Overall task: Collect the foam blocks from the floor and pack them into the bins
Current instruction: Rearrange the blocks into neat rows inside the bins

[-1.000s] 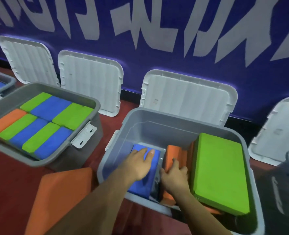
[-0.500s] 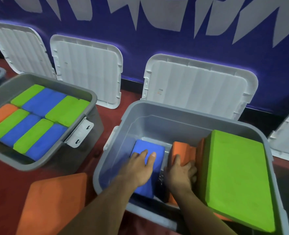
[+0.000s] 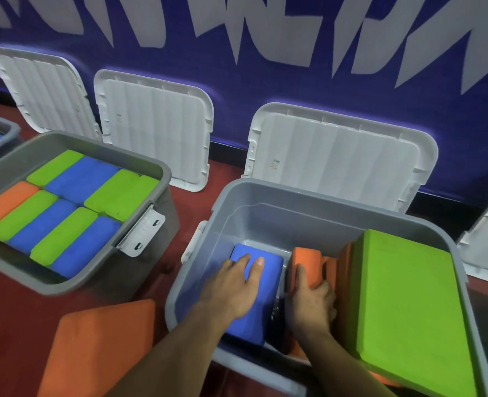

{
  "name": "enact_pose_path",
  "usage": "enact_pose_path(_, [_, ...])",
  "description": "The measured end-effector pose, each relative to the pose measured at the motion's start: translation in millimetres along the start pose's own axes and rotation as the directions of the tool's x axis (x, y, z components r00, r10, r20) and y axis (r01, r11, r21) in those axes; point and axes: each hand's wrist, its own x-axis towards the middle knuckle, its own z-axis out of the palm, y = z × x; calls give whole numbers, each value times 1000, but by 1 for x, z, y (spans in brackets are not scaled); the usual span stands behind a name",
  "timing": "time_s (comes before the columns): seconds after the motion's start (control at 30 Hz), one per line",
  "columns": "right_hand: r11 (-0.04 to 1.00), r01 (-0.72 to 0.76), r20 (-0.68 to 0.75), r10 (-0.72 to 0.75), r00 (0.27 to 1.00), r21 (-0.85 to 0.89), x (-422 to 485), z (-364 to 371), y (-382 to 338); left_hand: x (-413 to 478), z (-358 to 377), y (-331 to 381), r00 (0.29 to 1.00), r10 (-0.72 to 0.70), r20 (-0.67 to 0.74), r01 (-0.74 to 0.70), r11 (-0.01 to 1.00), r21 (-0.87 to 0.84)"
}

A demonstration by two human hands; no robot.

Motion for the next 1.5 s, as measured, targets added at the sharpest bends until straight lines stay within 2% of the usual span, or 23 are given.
enact_pose_path(0.2, [994,84,-75,-79,994,64,-28,-38,-17,-6,-10,-4,999,26,-39,-29,997,-75])
enact_pose_path(0.27, [985,148,-151,-132,980,94,-40,-63,-23,-8,-14,-5,998,30,-57,-36,994,-99])
enact_pose_path(0.33, [953,260,-284,-209,936,156,-54,-89,-28,-13,-19,-4,997,48,-63,-56,990,-133])
enact_pose_path(0.4, [874,407,-429,-271,862,265,-67,-113,-30,-20,-29,-1,993,78,-84,-92,980,-176])
enact_pose_path(0.47, [726,515,-481,-287,829,456,-78,-133,-33,-28,-46,3,983,93,-157,-125,970,-207])
enact_pose_path(0.53, [517,499,-405,-291,867,695,-95,-144,-40,-41,-69,3,963,115,-244,-175,954,-245])
enact_pose_path(0.57, [445,462,-354,-306,884,767,-105,-147,-45,-50,-82,3,953,125,-276,-202,940,-275])
enact_pose_path(0.63, [390,436,-283,-390,876,811,-127,-146,-58,-72,-103,-5,939,133,-317,-235,921,-310])
enact_pose_path(0.73, [391,449,-230,-492,840,803,-165,-128,-77,-107,-122,-33,926,111,-360,-199,956,-216])
enact_pose_path(0.83, [449,469,-182,-546,818,760,-206,-101,-94,-141,-136,-66,910,19,-414,-74,990,-119])
enact_pose_path(1.0, [538,484,-51,-631,774,691,-252,-44,-112,-175,-145,-117,910,-197,-364,167,979,-113])
enact_pose_path(1.1, [554,493,19,-678,735,671,-266,-20,-115,-177,-146,-142,907,-273,-321,245,961,-125])
enact_pose_path(1.2, [573,501,48,-688,724,649,-268,-24,-110,-172,-148,-142,899,-302,-318,304,952,-46])
enact_pose_path(1.27, [612,467,39,-632,774,638,-259,-38,-106,-164,-148,-125,867,-251,-429,285,958,15])
enact_pose_path(1.3, [632,457,5,-589,808,626,-249,-47,-102,-160,-147,-112,834,-180,-522,231,972,33])
enact_pose_path(1.37, [651,439,-96,-492,865,619,-220,-64,-91,-148,-142,-78,758,25,-652,30,997,74])
enact_pose_path(1.43, [674,398,-165,-384,908,623,-186,-79,-78,-129,-130,-46,741,165,-652,-144,986,86])
enact_pose_path(1.5, [722,327,-188,-268,945,610,-150,-90,-64,-104,-105,-13,798,235,-555,-212,971,106])
